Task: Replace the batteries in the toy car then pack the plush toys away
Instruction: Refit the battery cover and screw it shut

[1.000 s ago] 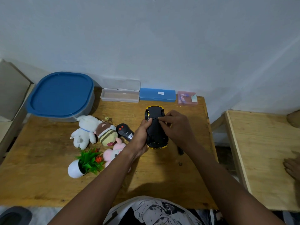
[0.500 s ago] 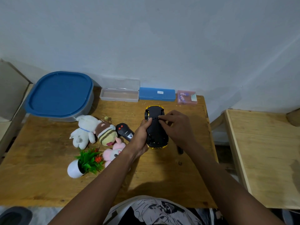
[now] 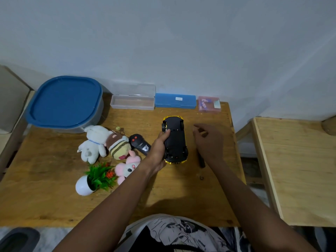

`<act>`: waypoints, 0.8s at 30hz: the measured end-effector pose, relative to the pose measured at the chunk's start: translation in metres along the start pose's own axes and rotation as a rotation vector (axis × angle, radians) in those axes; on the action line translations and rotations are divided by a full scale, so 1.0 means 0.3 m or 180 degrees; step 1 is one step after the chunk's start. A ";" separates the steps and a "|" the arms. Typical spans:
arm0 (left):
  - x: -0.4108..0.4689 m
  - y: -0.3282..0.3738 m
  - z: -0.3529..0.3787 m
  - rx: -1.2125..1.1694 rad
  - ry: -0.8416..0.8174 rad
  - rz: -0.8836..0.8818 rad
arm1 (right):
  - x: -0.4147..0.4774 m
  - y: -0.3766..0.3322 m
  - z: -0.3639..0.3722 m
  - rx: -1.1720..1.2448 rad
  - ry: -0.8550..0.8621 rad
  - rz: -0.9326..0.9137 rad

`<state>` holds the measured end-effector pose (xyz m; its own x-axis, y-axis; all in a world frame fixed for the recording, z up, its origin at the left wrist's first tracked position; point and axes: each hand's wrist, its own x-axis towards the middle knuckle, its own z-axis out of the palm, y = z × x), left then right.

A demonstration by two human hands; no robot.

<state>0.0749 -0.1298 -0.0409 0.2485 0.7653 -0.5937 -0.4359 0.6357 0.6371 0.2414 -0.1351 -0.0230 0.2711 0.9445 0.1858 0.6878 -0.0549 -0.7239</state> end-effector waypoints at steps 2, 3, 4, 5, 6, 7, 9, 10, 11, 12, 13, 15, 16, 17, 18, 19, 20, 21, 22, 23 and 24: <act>0.002 -0.008 0.005 0.0104 0.0068 -0.0017 | -0.016 0.046 0.000 -0.0367 -0.0307 0.0466; 0.007 -0.016 0.005 0.0208 0.0085 -0.0006 | -0.026 0.068 0.003 -0.0535 -0.0507 0.0656; 0.010 -0.024 0.007 0.0326 0.0093 0.0019 | -0.037 0.086 0.008 -0.0683 -0.0675 0.0773; 0.011 -0.031 0.008 0.0436 0.0080 0.0062 | -0.049 0.103 0.014 -0.0802 -0.0807 0.0839; 0.010 -0.037 0.010 0.0518 0.0045 0.0086 | -0.061 0.116 0.020 -0.0876 -0.0898 0.0877; 0.010 -0.043 0.012 0.0576 -0.0008 0.0096 | -0.073 0.127 0.025 -0.0907 -0.0947 0.0904; 0.004 -0.048 0.015 0.0646 -0.0098 0.0098 | -0.095 0.142 0.031 -0.0904 -0.0983 0.0929; 0.002 -0.050 0.015 0.0672 -0.0106 0.0101 | -0.102 0.143 0.031 -0.0891 -0.1000 0.0936; 0.002 -0.051 0.014 0.0694 -0.0096 0.0110 | -0.104 0.143 0.031 -0.0865 -0.1016 0.0939; 0.001 -0.052 0.014 0.0722 -0.0076 0.0128 | -0.103 0.137 0.028 -0.0815 -0.1014 0.0943; 0.003 -0.054 0.011 0.0757 -0.0052 0.0161 | -0.098 0.126 0.023 -0.0718 -0.0974 0.0983; 0.010 -0.052 0.006 0.0795 -0.0010 0.0216 | -0.081 0.082 0.001 -0.0316 -0.0767 0.1101; 0.010 -0.046 0.004 0.0795 0.0023 0.0246 | -0.071 0.055 -0.010 -0.0084 -0.0666 0.1118; 0.010 -0.040 0.003 0.0784 0.0053 0.0277 | -0.062 0.026 -0.021 0.0129 -0.0593 0.1089; 0.010 -0.030 0.002 0.0754 0.0060 0.0298 | -0.052 -0.005 -0.031 0.0303 -0.0537 0.1016; 0.012 -0.019 0.002 0.0723 0.0066 0.0326 | -0.042 -0.035 -0.040 0.0444 -0.0482 0.0908; 0.012 -0.006 0.002 0.0701 0.0083 0.0358 | -0.033 -0.066 -0.050 0.0544 -0.0446 0.0780; 0.013 0.010 0.002 0.0697 0.0104 0.0402 | -0.023 -0.095 -0.058 0.0583 -0.0456 0.0651; 0.015 0.025 0.000 0.0707 0.0124 0.0460 | -0.014 -0.121 -0.066 0.0532 -0.0516 0.0518; 0.022 0.036 -0.004 0.0727 0.0128 0.0521 | -0.007 -0.144 -0.072 0.0411 -0.0600 0.0401; 0.027 0.048 -0.008 0.0746 0.0115 0.0576 | 0.000 -0.162 -0.077 0.0276 -0.0677 0.0311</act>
<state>0.0685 -0.1147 -0.0375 0.1522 0.8670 -0.4746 -0.2577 0.4984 0.8278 0.2235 -0.1398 0.0274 0.1794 0.9835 -0.0252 0.6025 -0.1301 -0.7875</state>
